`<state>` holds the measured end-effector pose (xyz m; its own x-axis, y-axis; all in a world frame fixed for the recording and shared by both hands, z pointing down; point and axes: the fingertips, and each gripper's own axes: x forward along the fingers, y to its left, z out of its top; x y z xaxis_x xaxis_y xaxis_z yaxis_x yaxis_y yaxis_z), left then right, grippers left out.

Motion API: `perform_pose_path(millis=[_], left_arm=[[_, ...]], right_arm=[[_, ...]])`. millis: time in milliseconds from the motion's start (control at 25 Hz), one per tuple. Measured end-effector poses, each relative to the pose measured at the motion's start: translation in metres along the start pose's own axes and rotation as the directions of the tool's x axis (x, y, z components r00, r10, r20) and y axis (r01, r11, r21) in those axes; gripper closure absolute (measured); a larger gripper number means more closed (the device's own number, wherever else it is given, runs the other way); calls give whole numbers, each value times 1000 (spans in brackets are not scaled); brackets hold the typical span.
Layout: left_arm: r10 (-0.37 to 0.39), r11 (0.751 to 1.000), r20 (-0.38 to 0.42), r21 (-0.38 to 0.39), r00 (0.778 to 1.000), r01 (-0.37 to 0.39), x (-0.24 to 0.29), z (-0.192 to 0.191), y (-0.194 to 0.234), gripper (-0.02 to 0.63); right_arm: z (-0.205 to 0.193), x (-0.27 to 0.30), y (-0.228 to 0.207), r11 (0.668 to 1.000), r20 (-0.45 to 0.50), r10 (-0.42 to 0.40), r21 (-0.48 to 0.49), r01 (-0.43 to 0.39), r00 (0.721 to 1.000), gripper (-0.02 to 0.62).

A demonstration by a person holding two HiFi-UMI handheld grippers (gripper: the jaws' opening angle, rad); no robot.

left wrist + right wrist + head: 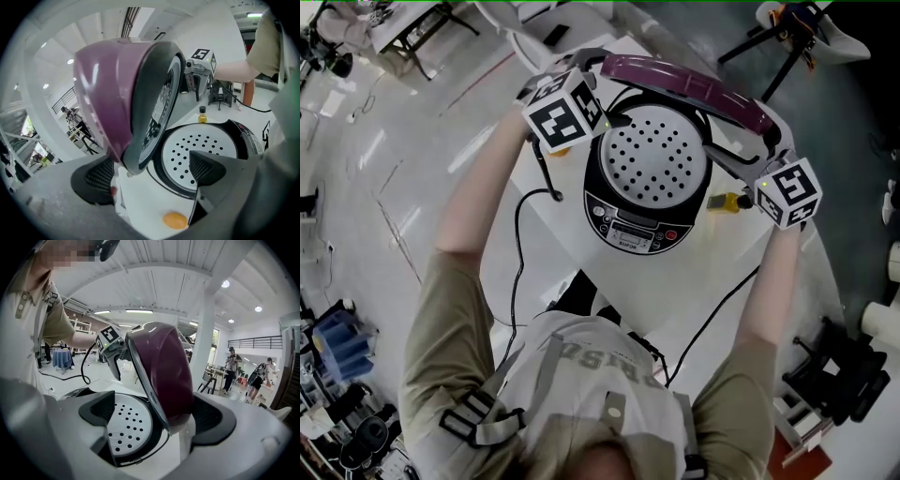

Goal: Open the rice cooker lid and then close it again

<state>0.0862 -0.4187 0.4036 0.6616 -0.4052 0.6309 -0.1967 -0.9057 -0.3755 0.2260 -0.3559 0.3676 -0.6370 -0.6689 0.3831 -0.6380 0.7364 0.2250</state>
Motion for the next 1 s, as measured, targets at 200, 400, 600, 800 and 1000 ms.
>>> perform_pose_path(millis=[200,400,600,800,1000], left_arm=[[2,1000,-19,-15,1000,-3,-5,-8,-16,89],[-6,1000,-40,-5,999,5,-11,-14,-32,83],[-33,999,-75,7,997,34,-16,-26,-53,78],[-68,997,-100,29,993,71,-24,-36,-70,74],[-80,995,-139,53,987,88,-28,-45,-85,63]], right_arm=[[-7,-3,17,1000,-38,11,-16,-11,999,95],[-16,-8,35,999,-82,29,-28,-31,996,83],[-27,-12,54,997,-134,62,-41,-68,989,64],[-35,-15,70,994,-175,83,-52,-94,981,44],[-43,-18,85,990,-227,103,-69,-122,968,20]])
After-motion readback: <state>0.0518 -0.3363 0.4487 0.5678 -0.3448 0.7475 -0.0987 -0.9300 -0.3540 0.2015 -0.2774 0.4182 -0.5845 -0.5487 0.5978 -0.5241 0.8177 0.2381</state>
